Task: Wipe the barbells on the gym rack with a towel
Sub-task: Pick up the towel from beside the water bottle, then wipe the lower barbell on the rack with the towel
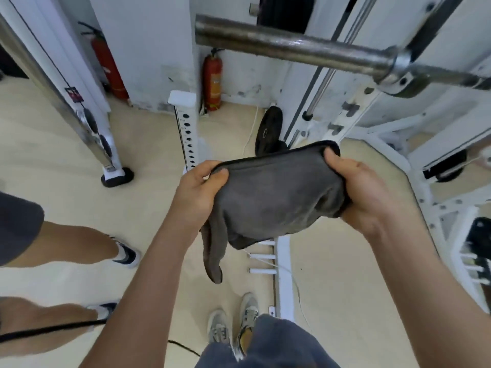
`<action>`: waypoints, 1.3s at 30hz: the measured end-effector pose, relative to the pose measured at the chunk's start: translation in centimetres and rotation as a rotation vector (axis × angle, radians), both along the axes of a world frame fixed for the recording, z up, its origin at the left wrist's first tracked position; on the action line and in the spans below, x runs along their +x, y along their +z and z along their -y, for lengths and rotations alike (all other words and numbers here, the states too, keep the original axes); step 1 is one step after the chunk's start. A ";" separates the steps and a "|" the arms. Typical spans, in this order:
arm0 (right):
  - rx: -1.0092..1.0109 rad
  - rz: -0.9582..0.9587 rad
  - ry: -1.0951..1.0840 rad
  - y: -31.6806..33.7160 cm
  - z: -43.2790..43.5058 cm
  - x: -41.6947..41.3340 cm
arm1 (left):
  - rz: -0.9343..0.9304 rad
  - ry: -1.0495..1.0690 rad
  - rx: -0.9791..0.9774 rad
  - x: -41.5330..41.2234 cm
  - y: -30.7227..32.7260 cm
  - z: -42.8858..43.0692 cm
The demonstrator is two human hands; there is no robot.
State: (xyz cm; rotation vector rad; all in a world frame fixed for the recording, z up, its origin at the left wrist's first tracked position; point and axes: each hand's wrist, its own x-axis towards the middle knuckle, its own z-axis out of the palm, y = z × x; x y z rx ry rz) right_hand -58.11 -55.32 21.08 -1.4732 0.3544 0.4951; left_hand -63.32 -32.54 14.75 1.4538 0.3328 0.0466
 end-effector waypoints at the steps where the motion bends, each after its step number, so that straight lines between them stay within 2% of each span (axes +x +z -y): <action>1: 0.029 -0.025 -0.051 0.9 0.6 -0.7 | 0.001 -0.060 -0.044 0.1 1.5 0.7; 4: 0.111 0.052 -0.105 3.9 2.2 -2.6 | 0.027 -0.336 -0.012 0.6 5.6 3.2; 7: -0.009 0.226 -0.040 7.0 3.4 -3.4 | 0.014 -0.658 0.092 1.1 8.7 7.0; 8: -0.117 0.313 -0.038 7.7 3.9 -3.4 | 0.056 -0.693 0.085 1.3 9.3 8.4; 10: -0.506 0.537 -0.089 8.2 5.3 -3.0 | 0.142 -0.629 -0.027 1.2 10.4 10.8; 12: -0.987 0.713 -0.169 8.4 7.3 -3.1 | 0.150 -0.492 -0.255 1.4 11.2 12.7; 13: -1.108 0.749 -0.214 8.7 8.2 -3.5 | 0.139 -0.437 -0.358 1.5 11.6 13.5; 14: -1.086 0.730 -0.228 9.1 8.8 -4.1 | 0.143 -0.412 -0.392 1.8 11.9 14.5; 15: -0.878 0.631 -0.200 9.7 9.2 -4.5 | 0.159 -0.414 -0.372 2.0 12.2 15.7; 17: -0.324 0.361 -0.051 10.7 9.4 -4.9 | 0.228 -0.482 -0.167 2.0 13.0 18.6; 18: -0.171 0.310 -0.022 10.6 9.9 -4.6 | 0.242 -0.554 -0.068 2.0 13.2 20.2; 21: 0.012 0.324 -0.273 10.0 12.7 -2.4 | 0.147 -0.674 0.052 2.2 14.0 24.1; 23: 0.087 0.338 -0.410 9.4 15.7 -1.0 | 0.233 -0.555 0.169 3.1 13.7 25.9; 26: 0.220 0.311 -0.397 9.1 21.2 1.2 | 0.412 -0.258 0.366 6.3 12.8 28.8; 27: 0.251 0.294 -0.340 9.2 23.1 1.8 | 0.405 -0.270 0.362 7.5 12.6 30.2; 30: 0.293 0.290 -0.143 9.0 29.9 4.7 | 0.228 -0.590 0.268 10.2 12.0 36.4; 31: 0.270 0.302 -0.111 9.0 32.4 5.8 | 0.172 -0.629 0.200 10.8 12.0 38.8; 33: 0.185 0.356 -0.149 9.1 37.7 7.9 | 0.102 -0.560 0.014 12.0 12.2 43.3; 35: -0.024 0.435 -0.165 8.6 43.0 9.7 | 0.055 -0.446 -0.152 13.2 12.6 46.7; 37: -0.225 0.500 -0.077 8.3 47.6 11.1 | 0.038 -0.421 -0.155 14.9 13.5 49.6; 39: -0.271 0.490 -0.067 7.7 51.7 12.6 | 0.055 -0.451 -0.077 16.6 14.3 52.3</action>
